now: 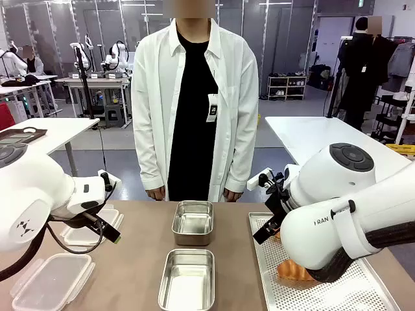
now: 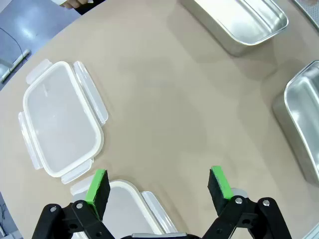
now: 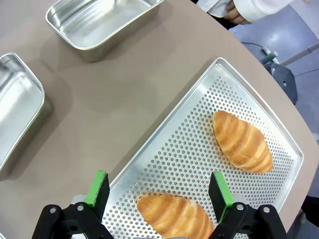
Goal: Place the bread into the airtight container.
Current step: Pick up a Butter Roll and place it into an empty Airtight Container.
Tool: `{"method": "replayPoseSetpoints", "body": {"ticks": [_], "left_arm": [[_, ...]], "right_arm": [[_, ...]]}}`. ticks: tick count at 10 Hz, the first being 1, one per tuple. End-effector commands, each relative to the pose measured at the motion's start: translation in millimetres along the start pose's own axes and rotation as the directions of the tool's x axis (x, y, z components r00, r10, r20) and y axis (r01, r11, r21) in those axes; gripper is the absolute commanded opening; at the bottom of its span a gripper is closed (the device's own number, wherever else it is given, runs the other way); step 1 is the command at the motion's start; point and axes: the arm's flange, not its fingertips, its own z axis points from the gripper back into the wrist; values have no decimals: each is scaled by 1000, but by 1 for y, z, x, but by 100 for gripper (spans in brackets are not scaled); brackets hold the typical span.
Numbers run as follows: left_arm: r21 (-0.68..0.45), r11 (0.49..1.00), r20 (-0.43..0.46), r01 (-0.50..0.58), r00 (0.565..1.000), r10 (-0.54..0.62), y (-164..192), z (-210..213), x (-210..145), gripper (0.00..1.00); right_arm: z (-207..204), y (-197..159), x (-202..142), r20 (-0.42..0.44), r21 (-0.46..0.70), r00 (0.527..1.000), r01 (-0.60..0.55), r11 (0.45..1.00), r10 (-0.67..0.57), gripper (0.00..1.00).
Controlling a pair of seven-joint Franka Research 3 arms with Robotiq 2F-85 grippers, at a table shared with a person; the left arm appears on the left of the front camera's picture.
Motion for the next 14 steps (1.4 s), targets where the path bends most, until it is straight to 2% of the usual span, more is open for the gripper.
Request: {"method": "replayPoseSetpoints", "body": {"ticks": [1,11,12,13,14], "left_arm": [[0,1000,0,0,1000,0,0,0,0,100],[0,1000,0,1,1000,-1,0,0,0,100],[13,1000,-22,26,999,-26,6,11,11,100],[-19,1000,-44,9,999,-9,11,30,28,100],[12,1000,5,-11,1000,11,19,59,46,100]], "right_arm": [[0,0,0,0,0,1000,0,1000,0,100],[0,0,0,0,0,1000,-3,1000,3,100],[15,-7,12,15,15,1000,-2,1000,2,100],[38,-14,27,21,47,1000,20,999,-21,100],[67,-25,41,18,60,999,29,998,-30,100]]}}
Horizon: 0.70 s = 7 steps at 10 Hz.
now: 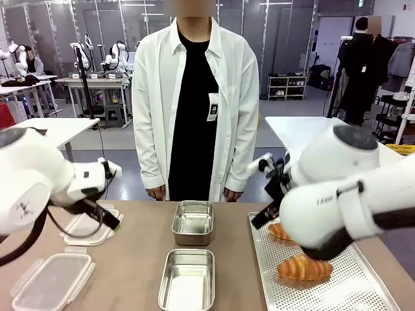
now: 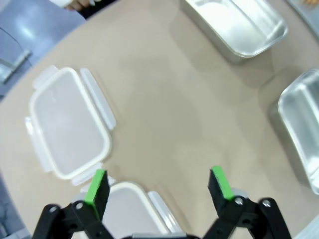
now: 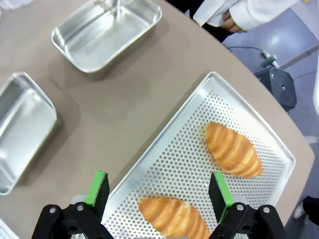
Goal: Place the bread into the airtight container.
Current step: Pick up a Butter Roll and place it into an empty Airtight Container.
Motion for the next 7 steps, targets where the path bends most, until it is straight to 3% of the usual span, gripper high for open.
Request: {"method": "replayPoseSetpoints", "body": {"ticks": [1,4,5,6,7], "left_arm": [[-29,1000,-9,1,1000,-1,18,73,37,100],[-247,968,-89,-32,996,10,55,200,56,100],[-296,955,-99,14,994,-45,67,244,49,100],[-300,951,-72,74,992,-100,80,289,35,100],[-299,953,-66,52,995,-75,94,320,24,100]], "right_arm": [[71,-35,25,1,50,1000,31,998,-31,100],[182,-80,17,6,98,999,49,994,-50,100],[223,-89,4,16,63,999,31,998,-32,100],[272,-94,-17,41,98,999,0,995,-4,100],[309,-99,-34,32,103,999,-9,995,6,100]]}}
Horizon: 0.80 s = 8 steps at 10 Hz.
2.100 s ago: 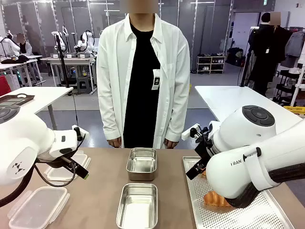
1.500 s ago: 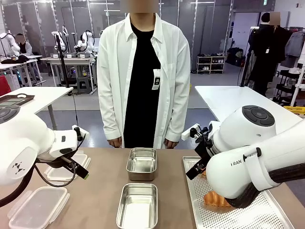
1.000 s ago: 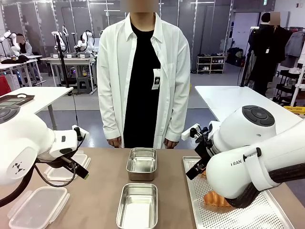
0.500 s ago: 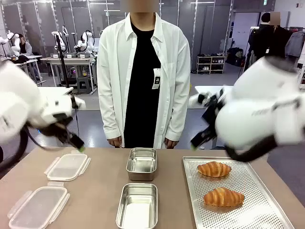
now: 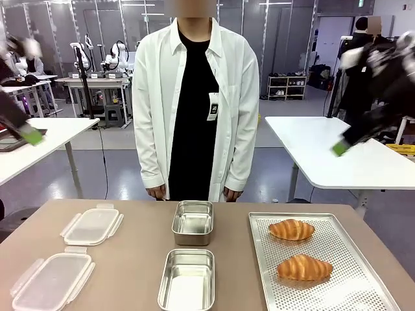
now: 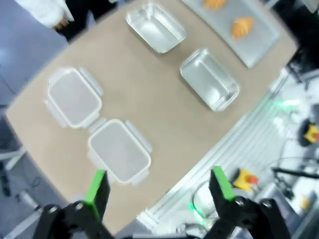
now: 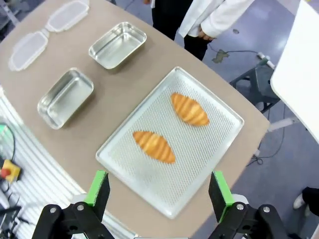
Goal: Place the bread into the airtight container.
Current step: Pick up a Butter Roll and place it into an empty Airtight Container.
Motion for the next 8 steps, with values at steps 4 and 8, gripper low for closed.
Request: {"method": "replayPoseSetpoints", "body": {"ticks": [4,8], "left_arm": [[-25,998,48,-51,997,52,22,97,-43,100],[-5,996,76,-85,993,85,25,107,-54,100]], "right_arm": [[107,-22,-48,-45,-6,999,-9,1000,9,100],[120,-19,-54,-17,-5,1000,18,1000,-18,100]]}}
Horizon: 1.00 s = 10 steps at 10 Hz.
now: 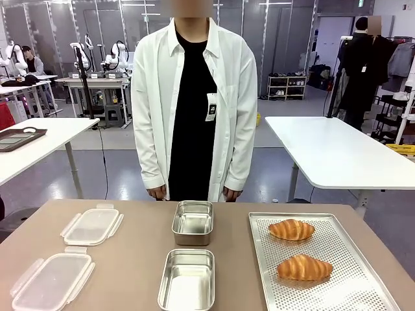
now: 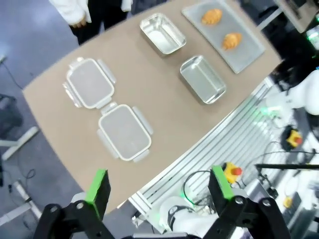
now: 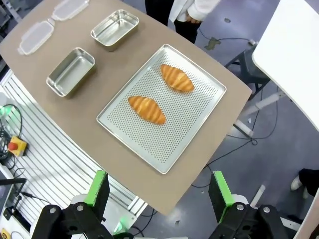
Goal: Place the bread into the airtight container.
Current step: Pick up a Butter Roll and place it into an empty Airtight Container.
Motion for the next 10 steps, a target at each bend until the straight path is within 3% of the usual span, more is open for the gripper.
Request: {"method": "replayPoseSetpoints", "body": {"ticks": [1,3,4,5,7,9,10], "left_arm": [[12,1000,-16,13,1000,-13,0,-2,1,100],[12,1000,-16,13,1000,-13,0,-2,1,100],[12,1000,-16,13,1000,-13,0,-2,1,100],[12,1000,-16,13,1000,-13,0,-2,1,100],[12,1000,-16,13,1000,-13,0,-2,1,100],[12,1000,-16,13,1000,-13,0,-2,1,100],[12,1000,-16,13,1000,-13,0,-2,1,100]], "right_arm": [[5,3,-1,10,13,1000,-14,1000,14,100],[1,0,0,3,1,1000,0,1000,0,100],[-6,11,15,-1,16,980,-199,980,199,100],[-22,12,30,-46,16,922,-384,923,384,100],[-61,20,51,-119,67,840,-525,849,529,100],[-111,37,53,-169,67,718,-675,735,675,100],[-140,41,52,-176,91,709,-679,728,683,100]]}}
